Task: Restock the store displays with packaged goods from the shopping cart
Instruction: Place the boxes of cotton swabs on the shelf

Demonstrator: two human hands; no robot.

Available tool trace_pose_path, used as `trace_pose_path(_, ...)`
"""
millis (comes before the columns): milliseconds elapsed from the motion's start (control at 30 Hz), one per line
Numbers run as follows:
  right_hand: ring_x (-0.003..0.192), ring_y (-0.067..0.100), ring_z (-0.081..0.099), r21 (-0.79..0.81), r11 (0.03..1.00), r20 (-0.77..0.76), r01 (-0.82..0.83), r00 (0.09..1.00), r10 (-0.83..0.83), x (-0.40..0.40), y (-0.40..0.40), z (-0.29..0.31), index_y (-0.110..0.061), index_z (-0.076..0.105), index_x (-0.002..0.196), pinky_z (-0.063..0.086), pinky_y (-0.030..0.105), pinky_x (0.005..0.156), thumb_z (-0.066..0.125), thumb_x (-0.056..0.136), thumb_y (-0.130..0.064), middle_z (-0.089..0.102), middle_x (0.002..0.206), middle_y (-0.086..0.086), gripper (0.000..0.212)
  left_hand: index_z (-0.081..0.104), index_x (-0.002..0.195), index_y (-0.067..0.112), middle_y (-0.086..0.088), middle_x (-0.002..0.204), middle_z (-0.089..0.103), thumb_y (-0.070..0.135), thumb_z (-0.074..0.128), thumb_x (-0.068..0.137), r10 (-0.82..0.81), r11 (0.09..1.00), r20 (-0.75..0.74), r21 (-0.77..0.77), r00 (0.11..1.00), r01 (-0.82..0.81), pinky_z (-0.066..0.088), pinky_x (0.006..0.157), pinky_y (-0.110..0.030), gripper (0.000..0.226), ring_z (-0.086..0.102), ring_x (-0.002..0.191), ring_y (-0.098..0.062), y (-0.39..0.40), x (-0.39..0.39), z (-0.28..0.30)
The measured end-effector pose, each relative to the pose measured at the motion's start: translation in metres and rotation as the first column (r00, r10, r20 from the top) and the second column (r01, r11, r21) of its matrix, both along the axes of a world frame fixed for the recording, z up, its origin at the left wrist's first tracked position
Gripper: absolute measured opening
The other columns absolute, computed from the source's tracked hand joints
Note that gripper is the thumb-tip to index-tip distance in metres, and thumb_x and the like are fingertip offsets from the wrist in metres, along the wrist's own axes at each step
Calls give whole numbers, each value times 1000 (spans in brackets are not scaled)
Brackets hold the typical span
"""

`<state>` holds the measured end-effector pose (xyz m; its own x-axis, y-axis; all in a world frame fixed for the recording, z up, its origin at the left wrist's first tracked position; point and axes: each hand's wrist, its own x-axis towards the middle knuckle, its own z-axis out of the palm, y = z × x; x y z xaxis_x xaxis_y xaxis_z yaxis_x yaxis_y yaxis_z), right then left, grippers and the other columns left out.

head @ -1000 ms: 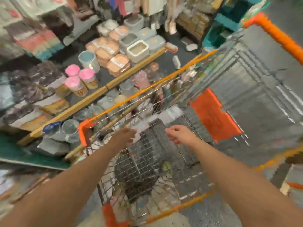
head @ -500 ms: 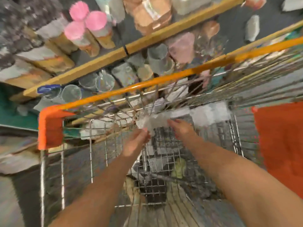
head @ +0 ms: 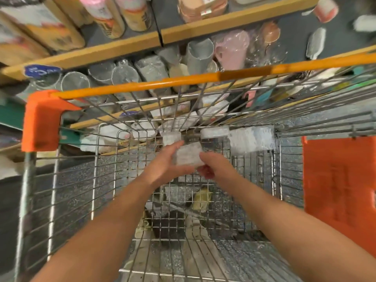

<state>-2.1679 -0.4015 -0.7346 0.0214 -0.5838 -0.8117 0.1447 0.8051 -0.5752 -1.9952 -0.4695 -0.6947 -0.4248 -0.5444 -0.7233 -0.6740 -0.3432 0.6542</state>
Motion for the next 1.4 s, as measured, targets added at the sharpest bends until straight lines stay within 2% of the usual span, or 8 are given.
trace_pose_path(167, 80, 16, 55, -85, 993, -269, -76, 962, 51, -24, 3, 1, -6, 65, 102, 43, 28, 69, 47, 97, -48, 63, 94, 16, 46, 48, 138, 28, 7, 124, 58, 53, 75, 76, 59, 995, -4, 86, 998, -59, 47, 79, -20, 72, 58, 98, -8, 7, -5, -12)
trace_pose_path(367, 139, 23, 35, 58, 823, -835, -564, 425, 350, -66, -17, -33, -16, 39, 147, 31, 38, 115, 69, 88, -46, 41, 150, 4, 73, 59, 124, 15, -9, 116, 67, 80, 78, 44, 462, 801, -152, 495, 873, -338, 50, 97, -40, 104, 63, 107, -28, 31, 18, -36)
trace_pose_path(667, 103, 28, 51, 169, 701, -927, -693, 131, 353, -70, -43, -56, -12, 58, 124, 39, 34, 81, 63, 89, -13, 56, 113, 8, 36, 58, 122, 17, -9, 91, 68, 67, 38, 78, 634, 647, -112, 619, 765, -445, 51, 55, -26, 69, 65, 67, -17, 50, 26, -40)
trace_pose_path(733, 100, 25, 55, 164, 732, -890, -661, 221, 400, -67, -42, -52, -15, 60, 118, 45, 33, 80, 66, 89, -23, 60, 112, 6, 31, 59, 118, 16, -8, 89, 68, 67, 39, 75, 683, 601, -98, 638, 724, -481, 52, 54, -26, 69, 66, 66, -17, 52, 29, -42)
trace_pose_path(833, 80, 16, 59, 78, 908, -598, -411, 710, 372, -59, -27, -38, -19, 59, 110, 46, 26, 61, 75, 82, -39, 63, 101, 0, 37, 62, 111, 16, -9, 88, 68, 65, 67, 67, 725, 555, -118, 684, 678, -474, 56, 55, -26, 67, 68, 66, -19, 53, 37, -43)
trace_pose_path(933, 87, 19, 64, 3, 970, -317, -243, 920, 231, -51, -5, -25, -10, 61, 116, 57, 31, 76, 74, 85, -28, 66, 108, 8, 38, 62, 111, 15, -8, 81, 71, 47, 98, 31, 721, 550, -112, 693, 684, -466, 59, 60, -29, 93, 68, 71, -23, 50, 46, -42)
trace_pose_path(1233, 92, 27, 70, 23, 997, 37, -70, 997, 69, -28, 22, 54, -5, 61, 116, 58, 31, 76, 67, 92, -19, 73, 106, 14, 28, 66, 106, 1, -13, 84, 74, 42, 86, 68, 488, 835, -73, 330, 870, -441, 51, 64, -34, 59, 69, 72, -26, 42, 74, 47)
trace_pose_path(1400, 93, 24, 70, -123, 992, 113, 31, 993, -17, 9, -8, 160, -18, 61, 112, 50, 48, 92, 76, 74, -19, 73, 102, 5, 41, 59, 101, 29, -4, 82, 67, 31, 81, 79, 482, 874, -105, 127, 870, -469, 37, 53, -24, 31, 56, 66, -14, 27, 94, 127)
